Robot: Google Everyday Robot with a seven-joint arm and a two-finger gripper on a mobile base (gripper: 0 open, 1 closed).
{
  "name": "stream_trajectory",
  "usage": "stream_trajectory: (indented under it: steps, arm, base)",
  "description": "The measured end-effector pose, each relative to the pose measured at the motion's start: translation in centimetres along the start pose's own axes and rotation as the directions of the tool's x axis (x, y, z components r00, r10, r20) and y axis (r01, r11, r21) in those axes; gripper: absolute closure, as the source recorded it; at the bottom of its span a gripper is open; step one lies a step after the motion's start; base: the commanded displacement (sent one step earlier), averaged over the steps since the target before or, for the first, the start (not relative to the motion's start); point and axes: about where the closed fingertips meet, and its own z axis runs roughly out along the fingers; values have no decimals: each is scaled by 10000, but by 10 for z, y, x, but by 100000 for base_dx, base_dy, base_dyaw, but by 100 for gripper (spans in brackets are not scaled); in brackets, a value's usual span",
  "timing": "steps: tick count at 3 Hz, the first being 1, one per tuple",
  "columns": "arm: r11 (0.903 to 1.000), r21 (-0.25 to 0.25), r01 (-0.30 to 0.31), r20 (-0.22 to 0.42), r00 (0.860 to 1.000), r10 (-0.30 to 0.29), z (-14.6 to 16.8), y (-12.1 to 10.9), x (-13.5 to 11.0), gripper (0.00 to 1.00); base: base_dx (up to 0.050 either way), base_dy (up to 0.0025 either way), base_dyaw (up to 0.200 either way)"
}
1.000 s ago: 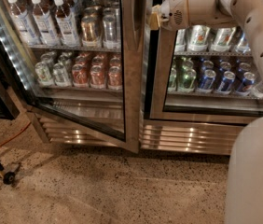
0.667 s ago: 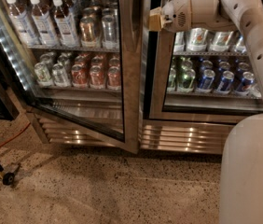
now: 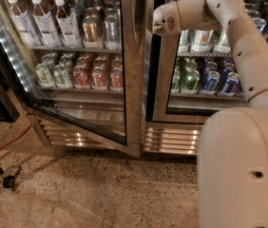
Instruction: Open left fridge door
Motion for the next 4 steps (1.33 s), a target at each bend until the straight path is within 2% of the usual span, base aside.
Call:
stream_trajectory:
  steps: [1, 2, 3, 4]
  arm:
    - [9828, -1837, 199, -647, 9974, -323, 55, 15, 4, 100]
    - [9377, -3420, 608, -576, 9947, -855, 86, 43, -4, 100]
    - [9083, -4090, 885, -72, 9949, -1002, 91, 56, -11, 82]
    - [9211, -3791, 891, 174, 9959, -892, 103, 48, -20, 0]
  base:
    - [0, 0, 0]
    - [0, 0, 0]
    - [0, 0, 0]
    - [-3303, -208, 14682]
